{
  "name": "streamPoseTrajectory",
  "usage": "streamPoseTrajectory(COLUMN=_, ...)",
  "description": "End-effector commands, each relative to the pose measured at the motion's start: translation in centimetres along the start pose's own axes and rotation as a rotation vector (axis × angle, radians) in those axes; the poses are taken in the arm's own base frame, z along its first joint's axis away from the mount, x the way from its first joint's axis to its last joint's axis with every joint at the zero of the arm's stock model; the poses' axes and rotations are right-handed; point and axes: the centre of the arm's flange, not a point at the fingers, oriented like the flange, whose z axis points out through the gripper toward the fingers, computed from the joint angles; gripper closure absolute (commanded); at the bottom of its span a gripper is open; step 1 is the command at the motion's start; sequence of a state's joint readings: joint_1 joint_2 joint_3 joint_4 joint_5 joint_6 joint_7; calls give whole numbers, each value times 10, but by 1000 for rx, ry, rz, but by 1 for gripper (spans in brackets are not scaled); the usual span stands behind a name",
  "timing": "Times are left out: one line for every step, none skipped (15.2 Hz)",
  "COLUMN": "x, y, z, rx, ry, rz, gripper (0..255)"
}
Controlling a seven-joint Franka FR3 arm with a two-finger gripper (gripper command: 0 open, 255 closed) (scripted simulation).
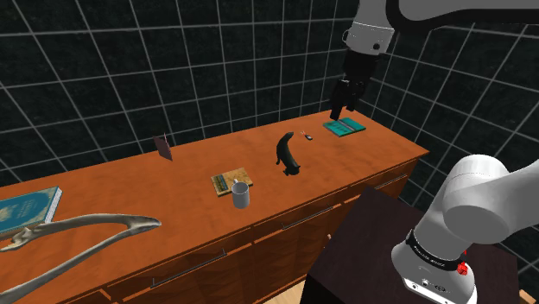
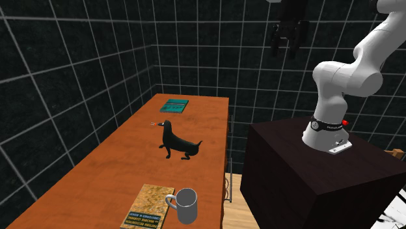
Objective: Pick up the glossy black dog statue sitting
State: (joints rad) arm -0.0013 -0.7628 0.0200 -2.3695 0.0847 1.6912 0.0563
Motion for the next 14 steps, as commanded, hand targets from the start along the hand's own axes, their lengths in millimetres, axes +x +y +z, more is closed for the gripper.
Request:
streamPoseTrajectory(x=0, y=0, z=0, rx=0, ry=0, rz=0, gripper=0)
streamPoseTrajectory(x=6, y=3, z=11, rx=-5, ry=-1, rz=0, gripper=0)
streamPoseTrajectory(x=12, y=7, z=22, rx=-11, ry=-2, rz=1, gripper=0)
streamPoseTrajectory(x=17, y=11, z=33, rx=-16, ry=-3, rz=1, gripper=0)
streamPoseTrajectory(x=23, y=14, z=45, rx=-21, ry=-5, rz=1, gripper=0)
streamPoseTrajectory(x=29, y=18, z=56, rx=-27, ry=-6, rz=2, gripper=0)
streamPoseTrajectory(x=35, y=22, z=67, rx=-32, ry=-7, rz=2, gripper=0)
streamPoseTrajectory(x=40, y=25, z=78, rx=-37, ry=-8, rz=2, gripper=0)
streamPoseTrajectory(x=46, y=29, z=89, rx=-43, ry=-9, rz=2, gripper=0)
streamPoseTrajectory(x=52, y=33, z=100, rx=-48, ry=-10, rz=3, gripper=0)
streamPoseTrajectory(x=58, y=37, z=111, rx=-54, ry=-11, rz=3, gripper=0)
streamPoseTrajectory(x=63, y=41, z=122, rx=-59, ry=-13, rz=3, gripper=0)
streamPoseTrajectory(x=69, y=45, z=133, rx=-64, ry=-14, rz=4, gripper=0)
streamPoseTrajectory(x=74, y=50, z=144, rx=-70, ry=-15, rz=4, gripper=0)
